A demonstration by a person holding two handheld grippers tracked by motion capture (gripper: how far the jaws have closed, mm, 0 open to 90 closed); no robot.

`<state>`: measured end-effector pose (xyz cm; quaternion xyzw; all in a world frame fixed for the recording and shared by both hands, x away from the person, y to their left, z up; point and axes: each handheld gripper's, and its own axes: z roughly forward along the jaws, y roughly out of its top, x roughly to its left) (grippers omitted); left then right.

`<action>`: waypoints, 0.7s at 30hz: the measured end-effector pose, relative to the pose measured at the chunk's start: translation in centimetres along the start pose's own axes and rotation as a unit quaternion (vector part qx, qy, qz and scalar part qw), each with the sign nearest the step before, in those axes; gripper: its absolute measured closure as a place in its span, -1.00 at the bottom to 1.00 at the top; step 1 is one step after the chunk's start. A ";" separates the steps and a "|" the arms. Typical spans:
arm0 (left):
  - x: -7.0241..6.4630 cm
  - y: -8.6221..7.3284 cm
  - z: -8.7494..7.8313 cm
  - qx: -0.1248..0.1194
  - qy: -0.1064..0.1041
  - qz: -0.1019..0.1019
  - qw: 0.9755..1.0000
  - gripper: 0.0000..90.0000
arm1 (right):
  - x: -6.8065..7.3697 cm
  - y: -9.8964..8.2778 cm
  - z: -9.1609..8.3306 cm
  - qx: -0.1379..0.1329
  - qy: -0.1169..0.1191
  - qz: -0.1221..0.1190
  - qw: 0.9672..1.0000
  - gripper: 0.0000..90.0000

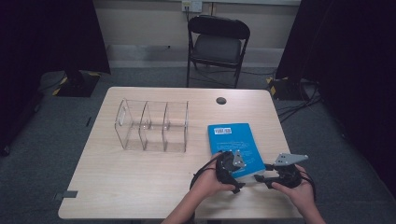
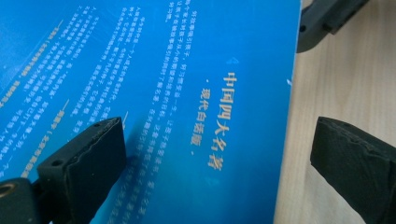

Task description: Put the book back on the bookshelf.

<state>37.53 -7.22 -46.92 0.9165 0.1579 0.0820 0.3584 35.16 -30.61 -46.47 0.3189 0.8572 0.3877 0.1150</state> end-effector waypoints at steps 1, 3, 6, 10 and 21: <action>0.2 0.1 0.0 0.011 0.000 0.019 1.000 -0.95 | 0.0 0.1 0.0 0.000 -0.001 -0.001 1.000 -0.06; 0.0 0.2 0.4 0.003 0.004 0.020 1.000 -0.99 | 0.0 0.2 -0.1 0.000 0.000 0.001 1.000 -0.06; -0.1 0.3 0.6 0.006 0.012 0.028 1.000 -1.00 | 0.0 0.3 -0.1 -0.002 0.001 0.000 1.000 -0.06; -0.2 0.5 0.9 0.004 0.018 0.027 0.999 -1.00 | 0.0 0.5 -0.2 -0.005 0.003 0.006 1.000 -0.05; -0.3 0.9 1.7 -0.004 0.054 0.044 0.998 -0.89 | -0.1 0.4 -0.3 -0.002 0.003 0.008 1.000 -0.05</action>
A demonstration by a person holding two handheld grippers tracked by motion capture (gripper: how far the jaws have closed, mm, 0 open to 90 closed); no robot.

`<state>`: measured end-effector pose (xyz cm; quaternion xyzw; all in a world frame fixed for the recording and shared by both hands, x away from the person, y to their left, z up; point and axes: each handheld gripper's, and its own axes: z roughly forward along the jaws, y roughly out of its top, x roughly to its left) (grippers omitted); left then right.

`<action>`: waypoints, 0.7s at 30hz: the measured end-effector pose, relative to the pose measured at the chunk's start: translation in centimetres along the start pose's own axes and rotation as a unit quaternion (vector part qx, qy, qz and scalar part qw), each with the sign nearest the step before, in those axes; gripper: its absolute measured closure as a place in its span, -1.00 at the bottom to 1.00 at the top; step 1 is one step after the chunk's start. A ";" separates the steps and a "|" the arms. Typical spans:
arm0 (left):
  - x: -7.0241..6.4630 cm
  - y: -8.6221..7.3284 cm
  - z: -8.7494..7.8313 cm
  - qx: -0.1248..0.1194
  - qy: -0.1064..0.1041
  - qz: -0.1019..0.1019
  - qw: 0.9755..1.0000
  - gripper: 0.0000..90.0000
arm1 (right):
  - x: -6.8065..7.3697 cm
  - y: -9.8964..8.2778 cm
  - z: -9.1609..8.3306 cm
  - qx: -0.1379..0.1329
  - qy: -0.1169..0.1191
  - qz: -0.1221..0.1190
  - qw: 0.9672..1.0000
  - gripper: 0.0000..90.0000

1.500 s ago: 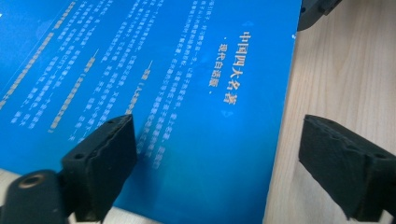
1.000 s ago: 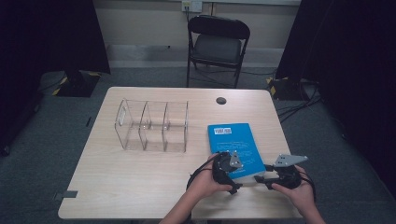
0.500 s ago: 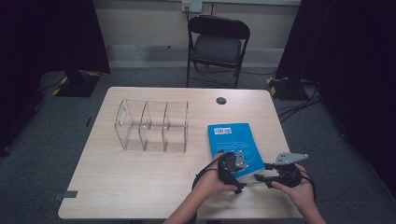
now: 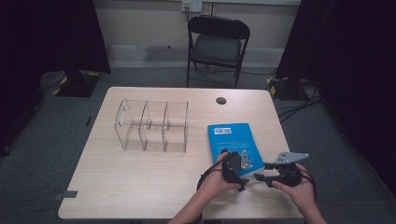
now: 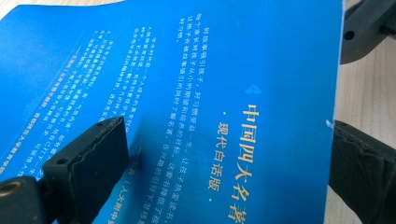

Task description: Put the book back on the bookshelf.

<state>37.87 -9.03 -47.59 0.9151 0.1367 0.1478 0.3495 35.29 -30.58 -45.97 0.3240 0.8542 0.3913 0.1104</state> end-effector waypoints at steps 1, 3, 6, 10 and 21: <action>0.1 0.0 0.0 -0.001 -0.002 -0.001 1.000 -0.89 | 0.0 0.0 0.0 -0.001 0.002 -0.001 1.000 -0.05; 0.1 -0.1 -0.1 -0.003 -0.004 -0.005 1.000 -0.88 | -0.1 -0.1 0.0 0.002 0.001 0.000 1.000 -0.05; 0.5 -0.2 -0.3 -0.015 -0.016 -0.020 1.000 -0.84 | -0.2 -0.3 0.1 0.002 0.004 -0.001 1.000 -0.05; 0.6 0.0 -0.6 -0.006 -0.026 -0.019 0.999 -0.77 | -0.1 -0.2 0.1 0.001 0.005 0.002 1.000 -0.05; 0.3 0.4 -0.4 -0.016 -0.020 -0.011 1.000 -0.59 | -0.2 0.2 0.0 0.005 0.006 0.006 1.000 -0.04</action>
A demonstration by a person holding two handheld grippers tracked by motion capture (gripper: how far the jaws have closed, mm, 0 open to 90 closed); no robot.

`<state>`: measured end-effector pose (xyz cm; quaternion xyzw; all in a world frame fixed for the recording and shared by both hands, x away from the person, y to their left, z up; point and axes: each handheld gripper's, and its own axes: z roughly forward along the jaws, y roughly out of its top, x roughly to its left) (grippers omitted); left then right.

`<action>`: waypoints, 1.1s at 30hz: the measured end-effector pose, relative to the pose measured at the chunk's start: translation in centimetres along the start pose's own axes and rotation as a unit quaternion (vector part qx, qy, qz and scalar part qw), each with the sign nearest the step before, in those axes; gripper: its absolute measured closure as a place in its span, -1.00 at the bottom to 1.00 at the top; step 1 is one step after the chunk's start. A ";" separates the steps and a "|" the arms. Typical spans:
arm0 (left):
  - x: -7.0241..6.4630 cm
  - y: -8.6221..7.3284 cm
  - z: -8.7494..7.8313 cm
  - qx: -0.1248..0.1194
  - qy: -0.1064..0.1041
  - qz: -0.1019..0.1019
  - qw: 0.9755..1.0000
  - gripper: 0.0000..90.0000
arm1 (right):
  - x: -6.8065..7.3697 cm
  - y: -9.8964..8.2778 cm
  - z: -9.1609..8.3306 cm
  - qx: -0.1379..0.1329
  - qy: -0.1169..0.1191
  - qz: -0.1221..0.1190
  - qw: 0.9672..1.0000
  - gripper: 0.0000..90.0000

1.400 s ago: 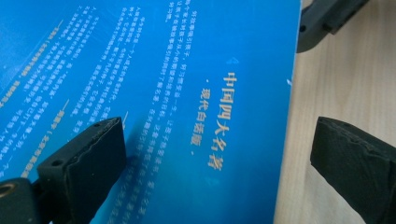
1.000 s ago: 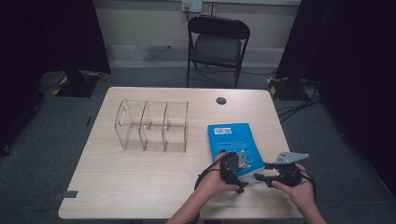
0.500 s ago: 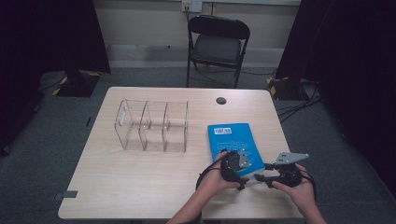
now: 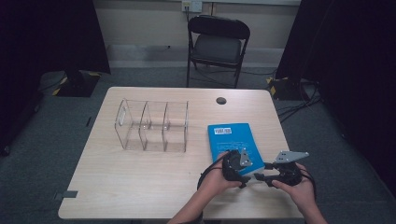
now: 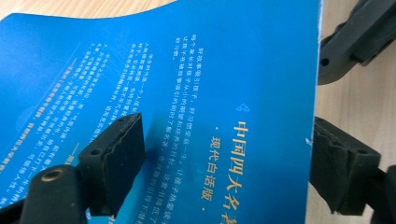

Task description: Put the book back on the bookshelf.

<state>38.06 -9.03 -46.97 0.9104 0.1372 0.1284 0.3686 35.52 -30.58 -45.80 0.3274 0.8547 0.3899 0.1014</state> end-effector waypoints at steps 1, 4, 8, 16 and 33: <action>-0.1 0.1 -0.1 0.010 0.008 0.007 1.000 -0.55 | 0.0 0.1 0.0 0.001 -0.001 -0.002 1.000 -0.04; 0.0 0.0 -0.1 0.003 0.009 0.005 1.000 -0.47 | -0.1 -0.2 0.1 -0.002 0.005 0.002 1.000 -0.04; 0.1 0.1 -0.2 0.006 0.004 0.006 1.000 -0.41 | -0.2 -0.5 0.1 -0.008 0.005 -0.001 1.000 -0.05; 0.3 0.2 -0.4 0.010 -0.010 -0.009 1.000 -0.37 | -0.6 -1.5 0.0 0.006 -0.019 -0.013 1.000 -0.07; -0.1 0.1 -0.1 0.009 -0.005 -0.005 1.000 -0.67 | 0.1 -0.2 0.0 -0.027 -0.037 -0.015 0.999 0.06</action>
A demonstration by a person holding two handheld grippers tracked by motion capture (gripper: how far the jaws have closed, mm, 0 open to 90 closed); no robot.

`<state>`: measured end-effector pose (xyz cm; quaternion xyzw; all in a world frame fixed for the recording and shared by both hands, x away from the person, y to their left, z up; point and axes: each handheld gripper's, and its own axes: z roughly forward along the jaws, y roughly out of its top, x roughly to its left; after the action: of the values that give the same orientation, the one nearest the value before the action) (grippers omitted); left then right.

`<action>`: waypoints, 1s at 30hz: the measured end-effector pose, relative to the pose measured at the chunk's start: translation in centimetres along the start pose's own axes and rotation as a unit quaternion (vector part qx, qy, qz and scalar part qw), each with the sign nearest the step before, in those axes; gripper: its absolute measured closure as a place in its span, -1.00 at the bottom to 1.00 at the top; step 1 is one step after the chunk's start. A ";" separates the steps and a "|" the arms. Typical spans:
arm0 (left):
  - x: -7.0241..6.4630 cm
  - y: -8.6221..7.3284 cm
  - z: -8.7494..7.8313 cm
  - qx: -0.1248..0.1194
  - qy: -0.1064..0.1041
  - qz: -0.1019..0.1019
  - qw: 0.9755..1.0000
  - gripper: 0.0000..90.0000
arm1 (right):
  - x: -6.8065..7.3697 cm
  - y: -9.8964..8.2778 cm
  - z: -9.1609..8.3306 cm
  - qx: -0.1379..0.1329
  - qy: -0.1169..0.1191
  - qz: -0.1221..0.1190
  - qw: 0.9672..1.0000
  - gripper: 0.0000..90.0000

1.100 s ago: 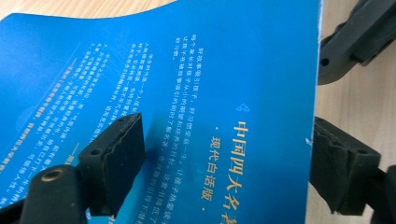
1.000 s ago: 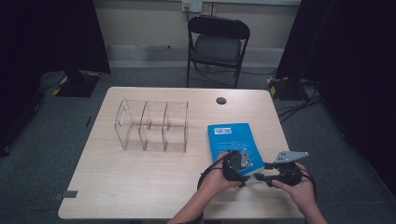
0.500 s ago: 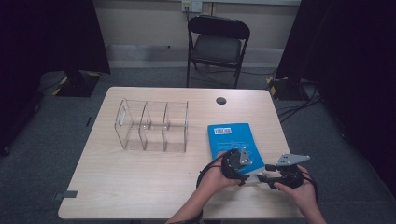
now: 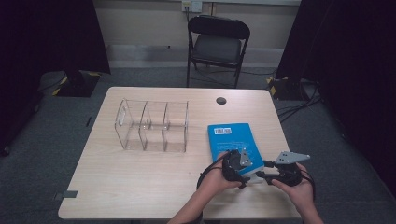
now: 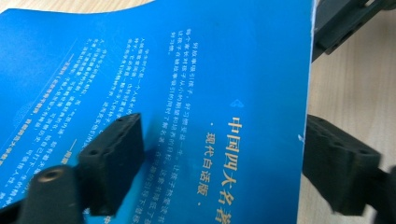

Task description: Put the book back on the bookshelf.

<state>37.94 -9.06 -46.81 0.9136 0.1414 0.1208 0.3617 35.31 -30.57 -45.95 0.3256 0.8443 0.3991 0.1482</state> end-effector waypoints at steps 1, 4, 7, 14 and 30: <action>-0.1 0.1 0.0 0.009 0.008 0.003 1.000 -0.67 | 0.0 0.0 0.0 0.000 -0.001 0.000 1.000 0.06; -0.1 0.2 0.4 -0.004 0.016 -0.005 1.000 -0.69 | 0.0 0.1 -0.1 -0.006 0.002 0.006 1.000 0.06; -0.1 0.2 0.4 -0.003 0.018 -0.002 1.000 -0.71 | 0.1 0.2 -0.3 -0.011 0.005 0.008 1.000 0.06; 0.1 0.4 0.9 0.000 0.030 -0.002 1.000 -0.74 | 0.0 0.4 -0.3 -0.013 0.008 0.013 1.000 0.06; 0.0 0.9 0.6 0.021 0.043 0.020 0.999 -0.38 | -0.5 -0.4 -0.2 -0.022 0.011 0.025 0.999 -0.14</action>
<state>38.28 -10.04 -46.66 0.9175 0.1410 0.1647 0.3336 35.40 -31.19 -46.16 0.3388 0.8286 0.4244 0.1361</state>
